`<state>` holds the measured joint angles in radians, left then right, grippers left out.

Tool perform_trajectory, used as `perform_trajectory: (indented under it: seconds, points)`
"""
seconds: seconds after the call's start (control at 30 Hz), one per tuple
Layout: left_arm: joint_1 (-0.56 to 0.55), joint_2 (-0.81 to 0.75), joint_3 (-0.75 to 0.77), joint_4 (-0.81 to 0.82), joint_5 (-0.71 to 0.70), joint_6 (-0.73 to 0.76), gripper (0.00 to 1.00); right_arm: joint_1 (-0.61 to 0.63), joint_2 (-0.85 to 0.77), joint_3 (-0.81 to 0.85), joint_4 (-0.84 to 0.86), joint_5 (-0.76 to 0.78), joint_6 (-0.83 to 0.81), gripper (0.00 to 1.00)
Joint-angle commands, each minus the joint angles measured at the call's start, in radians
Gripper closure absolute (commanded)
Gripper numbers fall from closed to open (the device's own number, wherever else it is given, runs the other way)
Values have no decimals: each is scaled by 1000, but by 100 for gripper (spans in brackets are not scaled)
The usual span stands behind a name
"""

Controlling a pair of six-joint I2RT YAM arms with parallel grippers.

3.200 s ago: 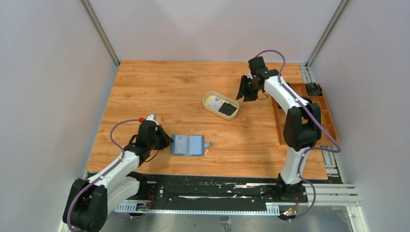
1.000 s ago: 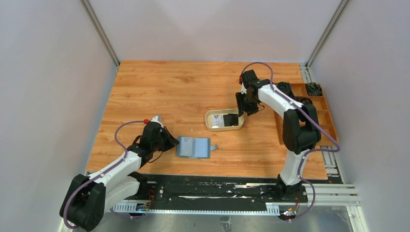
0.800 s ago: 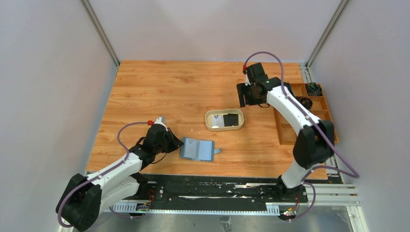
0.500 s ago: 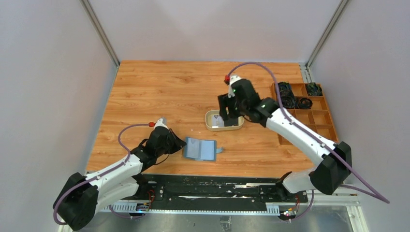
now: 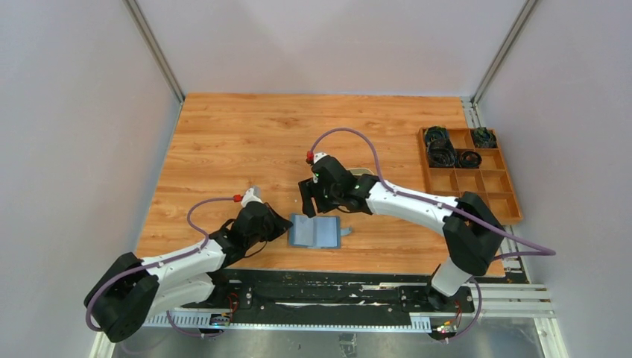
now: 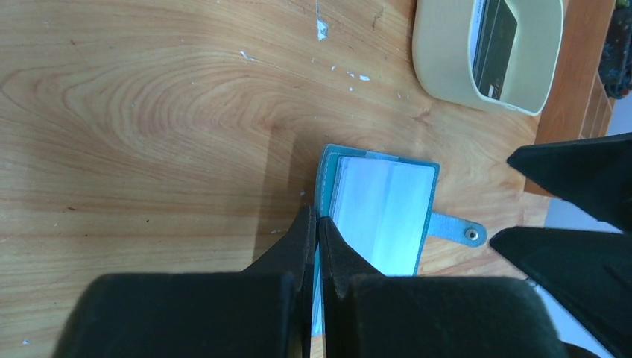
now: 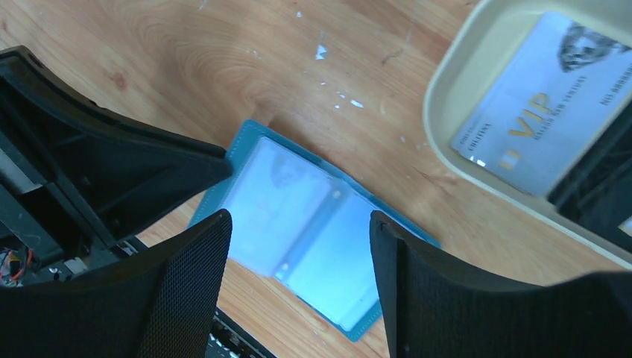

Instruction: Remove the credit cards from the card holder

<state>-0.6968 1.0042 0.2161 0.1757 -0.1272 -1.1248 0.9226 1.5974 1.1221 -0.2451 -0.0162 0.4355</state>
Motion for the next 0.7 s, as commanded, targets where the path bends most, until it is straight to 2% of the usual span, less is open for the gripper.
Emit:
perform_trajectory:
  seconds: [0.0,0.2,0.5,0.67]
  points:
    - [-10,29,-9,53,-44,-20,100,44,76,48,24,-53,33,27]
    - [-12,49,-5,53,-55,-9,100,102,166,74,-5,-36,51,19]
    - [-12,67,-4,53,-54,-2,100,139,249,136,-79,15,48,17]
    - [-12,63,-2,53,-51,-3,100,171,286,162,-127,118,44,17]
